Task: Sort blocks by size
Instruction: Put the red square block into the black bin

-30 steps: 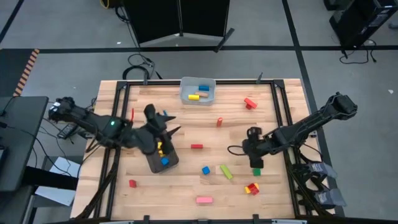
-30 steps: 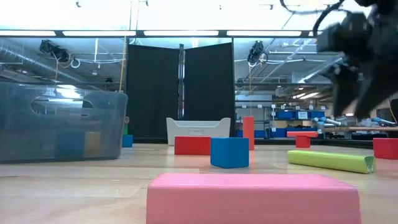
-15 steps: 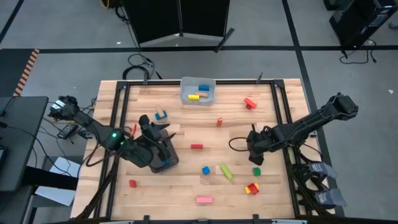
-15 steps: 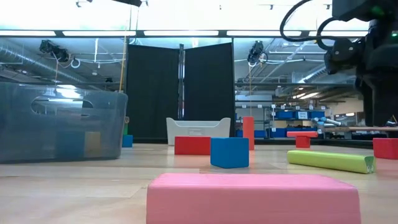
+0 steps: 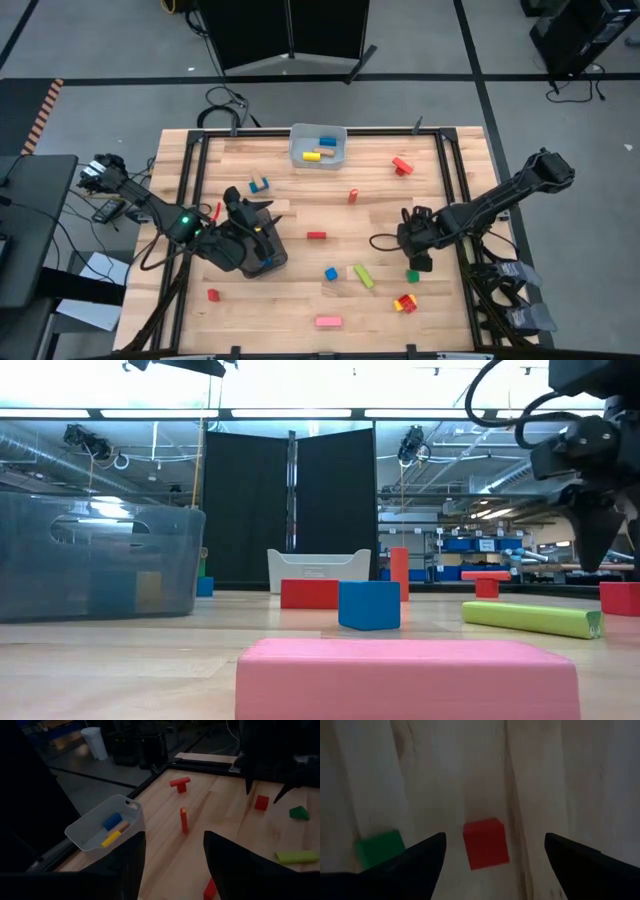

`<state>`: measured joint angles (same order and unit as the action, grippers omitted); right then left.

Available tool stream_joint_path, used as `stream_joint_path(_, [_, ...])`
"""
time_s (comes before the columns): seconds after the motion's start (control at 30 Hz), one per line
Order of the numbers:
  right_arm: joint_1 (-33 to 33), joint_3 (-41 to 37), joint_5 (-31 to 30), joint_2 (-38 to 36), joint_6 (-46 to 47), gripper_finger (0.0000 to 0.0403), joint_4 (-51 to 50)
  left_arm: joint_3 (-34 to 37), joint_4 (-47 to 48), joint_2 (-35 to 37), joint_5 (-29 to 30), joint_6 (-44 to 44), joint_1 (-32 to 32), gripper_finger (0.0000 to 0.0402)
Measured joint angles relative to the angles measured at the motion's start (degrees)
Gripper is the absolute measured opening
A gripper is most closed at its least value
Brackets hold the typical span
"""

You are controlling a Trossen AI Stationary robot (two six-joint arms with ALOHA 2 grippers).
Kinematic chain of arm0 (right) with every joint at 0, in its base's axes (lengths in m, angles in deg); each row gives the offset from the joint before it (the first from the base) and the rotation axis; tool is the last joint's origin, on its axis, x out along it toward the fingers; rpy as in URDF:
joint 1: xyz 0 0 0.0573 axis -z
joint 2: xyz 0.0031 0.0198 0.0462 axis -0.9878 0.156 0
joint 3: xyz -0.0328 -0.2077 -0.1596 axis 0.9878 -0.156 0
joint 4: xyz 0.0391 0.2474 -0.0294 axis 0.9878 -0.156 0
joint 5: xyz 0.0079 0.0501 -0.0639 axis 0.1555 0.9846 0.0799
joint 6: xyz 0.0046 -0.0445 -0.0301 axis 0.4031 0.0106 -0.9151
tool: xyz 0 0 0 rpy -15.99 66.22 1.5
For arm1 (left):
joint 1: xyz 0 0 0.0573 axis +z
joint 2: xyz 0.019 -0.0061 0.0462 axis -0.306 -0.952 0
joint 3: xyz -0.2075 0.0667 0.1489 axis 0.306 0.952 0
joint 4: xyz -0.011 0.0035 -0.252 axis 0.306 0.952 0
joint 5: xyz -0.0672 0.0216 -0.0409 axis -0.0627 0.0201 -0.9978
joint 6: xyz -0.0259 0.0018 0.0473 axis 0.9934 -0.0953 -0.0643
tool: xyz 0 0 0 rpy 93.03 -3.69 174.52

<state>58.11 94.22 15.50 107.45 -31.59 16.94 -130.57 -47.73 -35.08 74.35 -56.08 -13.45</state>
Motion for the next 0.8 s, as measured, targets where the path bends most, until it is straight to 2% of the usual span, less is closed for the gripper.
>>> stream_joint_path(0.23, [0.00,-3.28,-0.17,-0.02,-1.98,0.0348,3.32,0.00,0.07,0.00,0.07,0.00,0.00,0.0207])
stream_joint_path(0.37, [0.00,-4.35,-0.14,-0.02,-1.36,0.0333,4.25,0.00,0.09,0.00,0.07,0.00,0.00,0.0207])
stream_joint_path(0.6, [0.00,-7.61,2.00,-0.02,-1.17,0.0265,9.29,0.00,0.09,0.00,0.09,0.05,0.00,0.0207])
stream_joint_path(0.8, [0.00,-8.45,1.46,-0.02,-0.03,0.0199,9.47,0.00,0.11,0.00,0.11,0.17,0.00,0.0207])
